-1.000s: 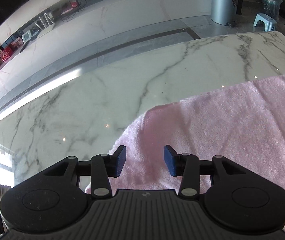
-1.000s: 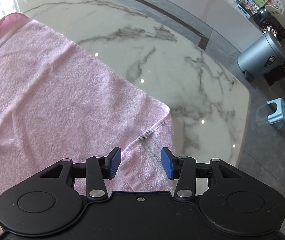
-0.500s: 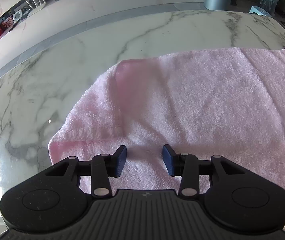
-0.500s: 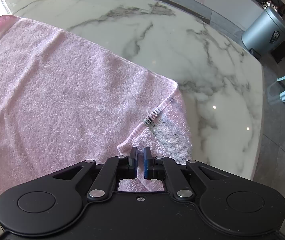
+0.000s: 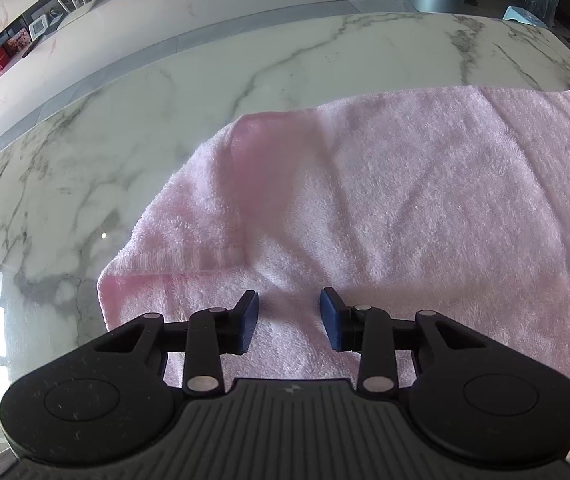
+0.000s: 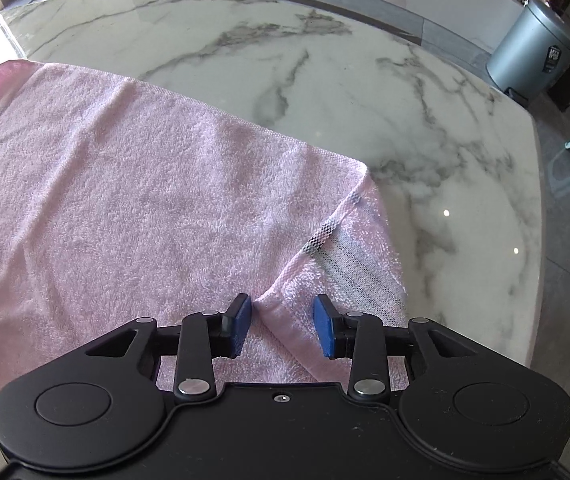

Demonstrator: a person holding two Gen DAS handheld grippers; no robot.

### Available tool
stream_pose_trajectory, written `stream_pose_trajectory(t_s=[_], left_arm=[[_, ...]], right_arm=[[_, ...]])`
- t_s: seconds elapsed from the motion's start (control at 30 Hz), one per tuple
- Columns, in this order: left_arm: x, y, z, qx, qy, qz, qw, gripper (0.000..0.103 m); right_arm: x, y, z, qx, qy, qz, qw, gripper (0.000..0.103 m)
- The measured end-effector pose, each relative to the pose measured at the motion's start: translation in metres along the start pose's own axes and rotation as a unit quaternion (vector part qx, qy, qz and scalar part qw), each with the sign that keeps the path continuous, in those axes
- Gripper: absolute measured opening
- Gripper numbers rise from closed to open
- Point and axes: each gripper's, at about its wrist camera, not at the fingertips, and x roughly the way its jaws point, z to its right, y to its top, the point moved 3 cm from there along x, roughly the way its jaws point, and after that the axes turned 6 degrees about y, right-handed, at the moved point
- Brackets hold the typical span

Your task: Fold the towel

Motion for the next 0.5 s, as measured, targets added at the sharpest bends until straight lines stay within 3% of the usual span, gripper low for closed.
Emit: stream_pose_trajectory(t_s=[0.27, 0.5], left_arm=[[-0.002, 0.003, 0.002, -0.005, -0.001, -0.006, 1.0000, 0.033], [-0.001, 0.004, 0.000, -0.011, -0.001, -0.004, 0.9999, 0.033]], right_arm=[[-0.016, 0.005, 0.023, 0.002, -0.040, 0.006, 0.999, 0.009], [-0.036, 0.013, 0.065, 0.026, -0.153, 0.026, 0.988, 0.010]])
